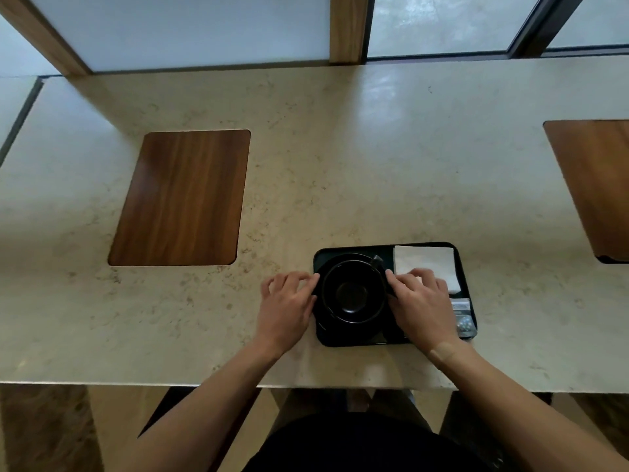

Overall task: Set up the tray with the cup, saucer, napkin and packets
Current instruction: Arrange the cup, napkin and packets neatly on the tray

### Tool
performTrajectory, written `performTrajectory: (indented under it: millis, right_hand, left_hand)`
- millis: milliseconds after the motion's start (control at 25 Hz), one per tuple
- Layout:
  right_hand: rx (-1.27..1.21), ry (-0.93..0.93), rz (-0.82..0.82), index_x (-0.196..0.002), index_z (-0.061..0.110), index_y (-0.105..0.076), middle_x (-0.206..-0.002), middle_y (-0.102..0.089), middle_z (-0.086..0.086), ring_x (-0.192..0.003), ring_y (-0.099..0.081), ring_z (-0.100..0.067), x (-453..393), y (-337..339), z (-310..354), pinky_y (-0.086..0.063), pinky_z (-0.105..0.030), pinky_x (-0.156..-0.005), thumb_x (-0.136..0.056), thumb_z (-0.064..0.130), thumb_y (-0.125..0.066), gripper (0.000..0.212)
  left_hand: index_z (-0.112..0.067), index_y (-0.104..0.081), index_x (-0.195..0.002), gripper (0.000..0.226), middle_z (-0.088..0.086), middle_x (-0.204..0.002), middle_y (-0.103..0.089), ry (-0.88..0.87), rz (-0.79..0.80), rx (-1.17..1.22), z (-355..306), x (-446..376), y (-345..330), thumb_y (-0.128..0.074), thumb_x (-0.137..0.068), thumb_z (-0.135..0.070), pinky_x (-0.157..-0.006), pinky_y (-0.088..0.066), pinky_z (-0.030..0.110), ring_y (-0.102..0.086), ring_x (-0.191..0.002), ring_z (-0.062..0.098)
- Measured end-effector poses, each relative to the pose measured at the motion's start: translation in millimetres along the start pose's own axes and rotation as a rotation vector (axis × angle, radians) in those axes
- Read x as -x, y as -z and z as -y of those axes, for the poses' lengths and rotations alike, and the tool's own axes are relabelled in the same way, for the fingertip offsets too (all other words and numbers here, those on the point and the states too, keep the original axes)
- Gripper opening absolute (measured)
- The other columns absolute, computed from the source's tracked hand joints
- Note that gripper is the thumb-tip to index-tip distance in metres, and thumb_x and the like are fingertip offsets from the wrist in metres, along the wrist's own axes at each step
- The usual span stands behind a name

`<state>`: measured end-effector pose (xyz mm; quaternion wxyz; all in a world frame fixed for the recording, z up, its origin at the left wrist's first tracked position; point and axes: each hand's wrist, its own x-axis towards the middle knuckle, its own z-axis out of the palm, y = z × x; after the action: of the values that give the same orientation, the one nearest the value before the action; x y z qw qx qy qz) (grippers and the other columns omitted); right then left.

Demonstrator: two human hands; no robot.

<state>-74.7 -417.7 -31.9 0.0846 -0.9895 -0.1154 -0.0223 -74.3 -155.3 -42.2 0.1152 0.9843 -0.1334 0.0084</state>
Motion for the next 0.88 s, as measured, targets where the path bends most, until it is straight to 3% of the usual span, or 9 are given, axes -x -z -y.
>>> performTrajectory:
  millis: [200, 400, 600, 720, 880]
  right_hand:
    - [0.027, -0.088, -0.008, -0.121, 0.013, -0.064, -0.095, -0.070, -0.002, -0.100, -0.054, -0.028, 26, 1, 11, -0.043, -0.041, -0.072, -0.083, 0.037, -0.068, 0.045]
    - [0.039, -0.146, 0.015, -0.120, 0.015, -0.065, -0.093, -0.069, 0.001, -0.098, -0.053, -0.026, 40, -2, 21, -0.043, -0.040, -0.070, -0.090, 0.047, -0.045, 0.048]
    - [-0.023, -0.092, -0.003, -0.122, 0.018, -0.063, -0.104, -0.067, 0.001, -0.103, -0.052, -0.028, 22, 9, 4, -0.047, -0.042, -0.073, -0.078, 0.037, -0.074, 0.049]
    - [-0.111, -0.043, 0.071, -0.130, 0.020, -0.059, -0.111, -0.069, 0.000, -0.102, -0.052, -0.029, -7, 9, -18, -0.050, -0.043, -0.074, -0.077, 0.028, -0.078, 0.057]
    - [-0.102, 0.126, 0.265, -0.139, 0.029, -0.051, -0.124, -0.064, 0.005, -0.107, -0.049, -0.026, -48, 18, -30, -0.047, -0.041, -0.086, -0.082, 0.036, -0.073, 0.062]
  left_hand:
    - [-0.023, -0.057, -0.133, 0.049, -0.001, -0.120, -0.060, -0.156, 0.104, -0.049, 13, -39, 8, -0.067, -0.085, -0.021, -0.083, -0.040, 0.043, -0.044, -0.110, 0.028]
    - [-0.026, -0.052, -0.136, 0.052, 0.000, -0.125, -0.058, -0.239, 0.178, -0.086, 17, -61, 13, -0.063, -0.086, -0.018, -0.082, -0.045, 0.045, -0.044, -0.113, 0.031]
    - [-0.021, -0.054, -0.136, 0.046, 0.002, -0.117, -0.059, -0.085, 0.079, 0.004, 14, -34, 8, -0.057, -0.092, -0.034, -0.079, -0.046, 0.040, -0.047, -0.107, 0.027]
    - [-0.019, -0.054, -0.135, 0.051, 0.000, -0.118, -0.056, -0.008, 0.059, 0.043, 4, 7, 3, -0.044, -0.092, -0.045, -0.081, -0.045, 0.036, -0.046, -0.106, 0.022]
    - [-0.019, -0.052, -0.136, 0.056, 0.000, -0.122, -0.055, 0.090, 0.067, 0.045, -13, 36, 0, -0.044, -0.091, -0.051, -0.083, -0.044, 0.036, -0.046, -0.108, 0.021]
